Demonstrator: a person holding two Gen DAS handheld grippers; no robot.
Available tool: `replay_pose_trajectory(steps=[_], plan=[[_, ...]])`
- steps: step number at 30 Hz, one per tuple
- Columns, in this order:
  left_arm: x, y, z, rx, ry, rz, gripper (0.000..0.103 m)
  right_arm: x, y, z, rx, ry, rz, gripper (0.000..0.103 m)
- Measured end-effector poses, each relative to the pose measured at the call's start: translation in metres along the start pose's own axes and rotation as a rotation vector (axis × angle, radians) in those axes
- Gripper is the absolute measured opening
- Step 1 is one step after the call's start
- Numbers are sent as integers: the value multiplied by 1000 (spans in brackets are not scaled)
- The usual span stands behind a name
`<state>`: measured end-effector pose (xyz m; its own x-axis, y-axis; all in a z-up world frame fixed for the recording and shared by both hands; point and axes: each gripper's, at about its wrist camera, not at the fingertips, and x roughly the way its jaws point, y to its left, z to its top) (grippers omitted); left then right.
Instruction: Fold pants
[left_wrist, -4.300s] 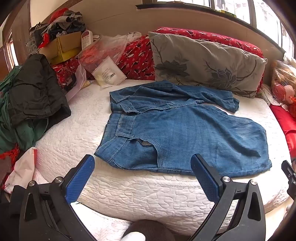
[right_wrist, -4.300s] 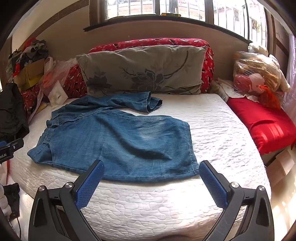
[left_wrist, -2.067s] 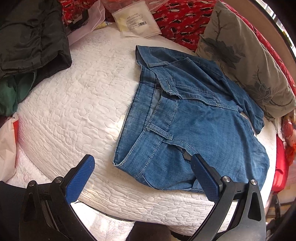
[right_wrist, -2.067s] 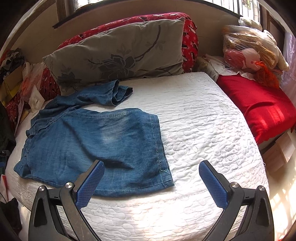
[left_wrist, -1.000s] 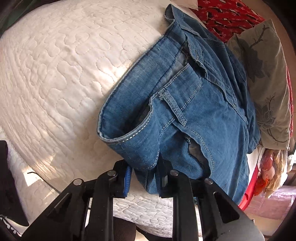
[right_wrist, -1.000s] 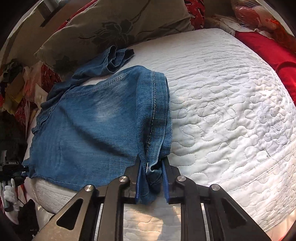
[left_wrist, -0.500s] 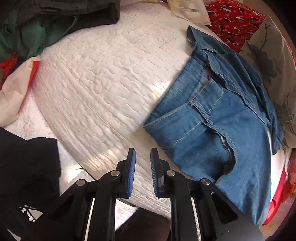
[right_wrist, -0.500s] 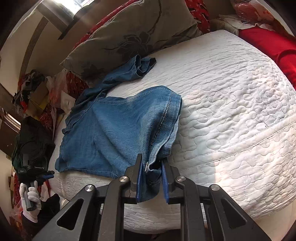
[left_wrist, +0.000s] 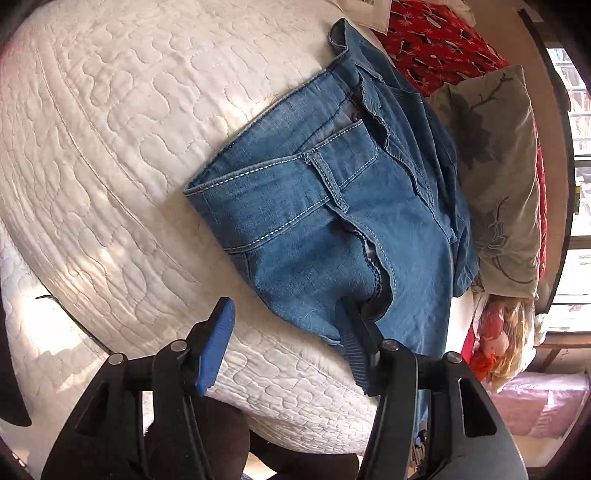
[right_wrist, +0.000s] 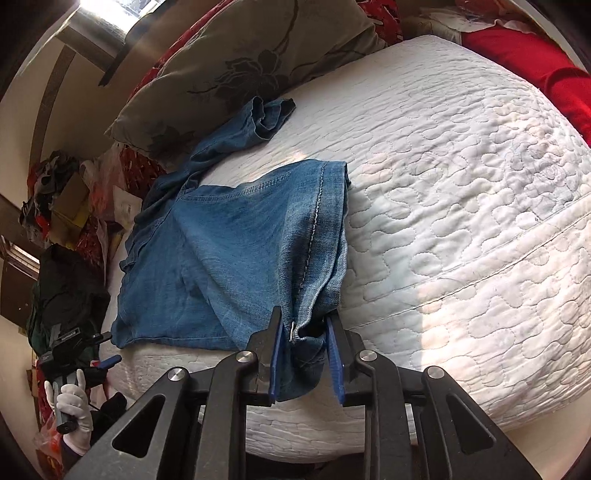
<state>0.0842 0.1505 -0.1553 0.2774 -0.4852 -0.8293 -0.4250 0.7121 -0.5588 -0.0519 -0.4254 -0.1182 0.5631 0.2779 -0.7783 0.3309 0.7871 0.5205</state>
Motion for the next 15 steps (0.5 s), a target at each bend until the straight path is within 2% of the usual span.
replay_pose_trajectory(steps=[4,6,7,8,9,11,15], plan=[[20,-7,10,-77,41,-43,55,5,-2,4,4,5,-25,24],[24,-10,15,-101,33,-8,50,9,-3,8,9,3,-33,24],[22,-11,17,-108,22,13,30,11,-4,10,10,0,-40,24],[19,-13,19,-102,12,29,15,12,-5,12,15,-5,-40,23],[14,-15,20,-94,-2,54,10,12,-7,14,27,-11,-26,20],[-3,-17,18,-75,-62,76,6,6,-10,15,48,-29,18,19],[-39,-29,11,-13,-196,138,6,-4,-3,11,20,-28,76,19]])
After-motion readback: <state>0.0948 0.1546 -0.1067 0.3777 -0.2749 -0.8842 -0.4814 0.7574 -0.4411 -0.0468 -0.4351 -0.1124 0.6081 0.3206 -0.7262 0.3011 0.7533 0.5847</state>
